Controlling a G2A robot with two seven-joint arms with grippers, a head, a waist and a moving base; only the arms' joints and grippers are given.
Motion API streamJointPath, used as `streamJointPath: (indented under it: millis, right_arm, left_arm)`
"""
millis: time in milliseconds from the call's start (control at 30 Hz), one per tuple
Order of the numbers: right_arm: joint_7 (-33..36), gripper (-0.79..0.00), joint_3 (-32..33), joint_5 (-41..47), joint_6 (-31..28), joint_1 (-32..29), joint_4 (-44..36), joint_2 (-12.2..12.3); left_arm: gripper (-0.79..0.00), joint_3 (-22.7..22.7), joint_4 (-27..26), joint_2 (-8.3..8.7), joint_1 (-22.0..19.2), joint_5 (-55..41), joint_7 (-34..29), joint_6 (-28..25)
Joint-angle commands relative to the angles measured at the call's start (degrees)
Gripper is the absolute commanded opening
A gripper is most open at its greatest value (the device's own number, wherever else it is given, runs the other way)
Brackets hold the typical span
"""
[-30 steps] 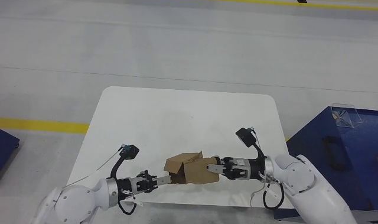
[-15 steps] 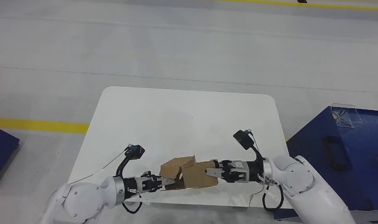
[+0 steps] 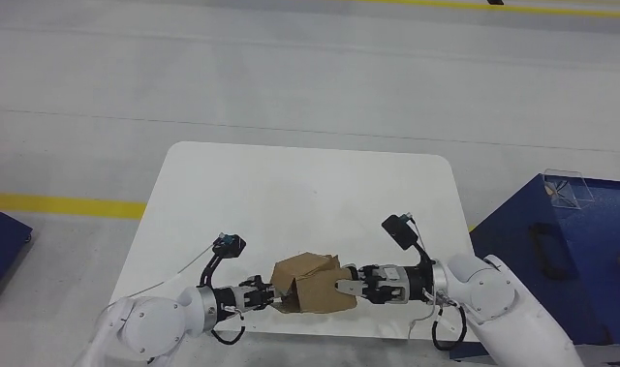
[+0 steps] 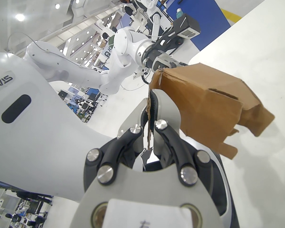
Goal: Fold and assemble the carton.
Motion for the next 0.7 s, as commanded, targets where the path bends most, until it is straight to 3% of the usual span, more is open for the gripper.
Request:
streamJointPath:
  millis: [0,100,267,567,667]
  right_arm:
    - [-0.2,-0.785,0.2,0.1,-0.1,-0.2,0.0,0.0]
    - [-1.1,-0.785,0.6,1.2,-0.4,-0.5,0.4,0.0]
    - [-2.0,-0.785,1.2,3.6,-1.1,-0.7,1.1,-0.1]
    - [0.7,-0.785,-0.3,3.4,-0.6,-0.3,0.9,-0.3]
    - [1.3,-0.785,-0.8,3.1,-0.7,-0.2,0.8,-0.4]
  left_arm:
    - [-0.185,0.1,0.4,-0.03,0.0,-1.0,0.8,-0.6]
    - [-0.120,0.0,0.6,-0.03,0.3,-2.4,2.2,-1.2]
    - [-0.163,-0.4,0.5,0.16,0.7,-3.1,2.5,-1.7]
    - [-0.154,0.0,-0.9,0.49,2.1,-2.6,3.5,-2.7]
    - [-0.212,0.0,-1.0,0.55,2.3,-2.7,4.2,-2.8]
